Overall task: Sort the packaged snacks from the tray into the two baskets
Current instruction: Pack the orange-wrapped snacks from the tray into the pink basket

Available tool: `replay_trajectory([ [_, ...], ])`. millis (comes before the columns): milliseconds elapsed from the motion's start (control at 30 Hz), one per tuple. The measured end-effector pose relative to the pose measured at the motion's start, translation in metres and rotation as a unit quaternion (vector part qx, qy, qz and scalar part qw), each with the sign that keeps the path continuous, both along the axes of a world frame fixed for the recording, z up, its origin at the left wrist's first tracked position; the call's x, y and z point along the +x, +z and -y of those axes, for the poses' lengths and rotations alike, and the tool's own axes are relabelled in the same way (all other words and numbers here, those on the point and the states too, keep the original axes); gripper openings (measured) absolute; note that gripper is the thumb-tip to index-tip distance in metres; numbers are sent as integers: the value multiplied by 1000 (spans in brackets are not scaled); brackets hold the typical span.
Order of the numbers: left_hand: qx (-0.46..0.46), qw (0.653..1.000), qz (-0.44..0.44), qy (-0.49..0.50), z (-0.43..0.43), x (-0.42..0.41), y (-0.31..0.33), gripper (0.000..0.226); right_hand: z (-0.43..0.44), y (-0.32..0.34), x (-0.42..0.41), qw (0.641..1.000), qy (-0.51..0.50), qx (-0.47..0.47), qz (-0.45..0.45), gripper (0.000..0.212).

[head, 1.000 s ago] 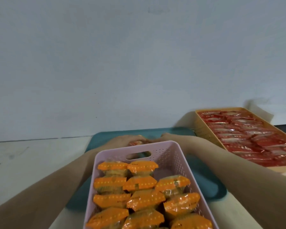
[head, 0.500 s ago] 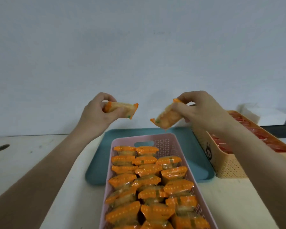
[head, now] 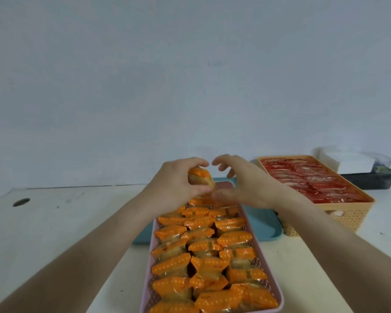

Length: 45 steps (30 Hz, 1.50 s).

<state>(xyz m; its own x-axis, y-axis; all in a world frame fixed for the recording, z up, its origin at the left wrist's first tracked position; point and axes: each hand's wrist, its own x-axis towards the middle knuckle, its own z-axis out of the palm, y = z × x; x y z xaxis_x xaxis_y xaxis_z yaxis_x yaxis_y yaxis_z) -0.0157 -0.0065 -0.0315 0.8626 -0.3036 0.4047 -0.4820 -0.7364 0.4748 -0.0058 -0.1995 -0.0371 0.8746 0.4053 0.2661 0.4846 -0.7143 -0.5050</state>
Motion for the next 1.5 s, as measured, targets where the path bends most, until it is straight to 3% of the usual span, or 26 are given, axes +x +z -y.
replay_trajectory([
  [133,-94,994,-44,-22,5,3,-5,50,-4,-3,0,997,3,29,66,49],
  [233,80,997,-3,1,-7,9,-16,15,3,-9,7,994,-25,91,61,37],
  [333,257,964,-60,-32,-16,15,-28,35,4,-12,8,997,-19,66,41,26],
  [433,254,963,-73,-46,-20,21,-31,45,-1,-11,7,999,-14,-22,25,14],
  [533,252,963,-70,-57,-20,24,-36,37,-8,-14,9,984,-36,-167,44,27],
  [700,262,963,-22,-56,-23,24,-44,42,-12,-17,10,957,-69,-277,57,43],
  [800,277,960,6,-44,-26,28,-44,37,-13,-23,10,957,-88,-261,90,42],
  [933,268,962,29,-43,-26,34,-45,42,-10,-27,13,978,-94,-181,47,37],
  [1033,205,978,17,-40,-26,26,-41,37,-8,-26,10,984,-91,-144,59,37],
  [1167,120,992,32,-31,-38,6,-30,35,-8,-22,-9,979,-58,-133,146,35],
  [1233,158,986,-17,-48,-39,-12,-27,55,-11,-18,-23,977,-24,-170,124,43],
  [1333,305,947,-98,-8,-37,-39,-35,90,-15,-21,-40,960,-21,-278,20,75],
  [1500,426,893,-140,39,-32,-43,-37,99,-19,-33,-42,934,-68,-349,-39,85],
])
